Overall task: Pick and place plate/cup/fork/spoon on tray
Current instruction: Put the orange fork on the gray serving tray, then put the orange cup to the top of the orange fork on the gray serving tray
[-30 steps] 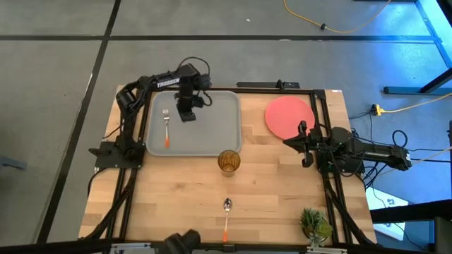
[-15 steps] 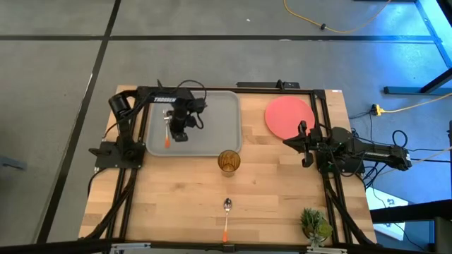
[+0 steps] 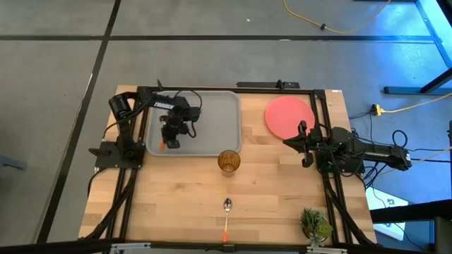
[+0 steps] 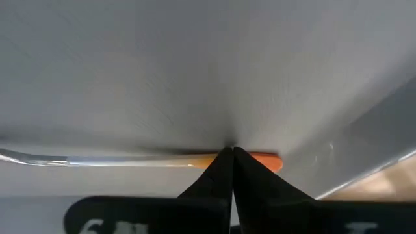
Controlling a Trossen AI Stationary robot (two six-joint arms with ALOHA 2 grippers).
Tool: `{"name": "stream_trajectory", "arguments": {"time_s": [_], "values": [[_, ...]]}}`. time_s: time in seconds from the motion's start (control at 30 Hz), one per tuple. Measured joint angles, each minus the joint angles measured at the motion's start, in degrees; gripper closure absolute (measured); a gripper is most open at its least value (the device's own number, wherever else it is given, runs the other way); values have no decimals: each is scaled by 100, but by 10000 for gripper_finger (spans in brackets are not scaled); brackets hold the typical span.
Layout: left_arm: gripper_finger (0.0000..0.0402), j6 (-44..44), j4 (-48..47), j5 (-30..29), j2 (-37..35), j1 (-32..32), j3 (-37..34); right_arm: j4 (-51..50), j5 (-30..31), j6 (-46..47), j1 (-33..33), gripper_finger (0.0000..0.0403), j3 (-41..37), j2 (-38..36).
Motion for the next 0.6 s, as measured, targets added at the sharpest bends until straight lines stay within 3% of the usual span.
{"name": "stream_trajectory", "arguments": {"time_s": [0.3, 0.6], "values": [[401, -26, -72, 70, -110, 0, 34, 2, -2, -7, 0, 387, 0, 0], [401, -622, -243, 321, -1444, 72, 788, 562, -5, -342, 0, 387, 0, 2]]}}
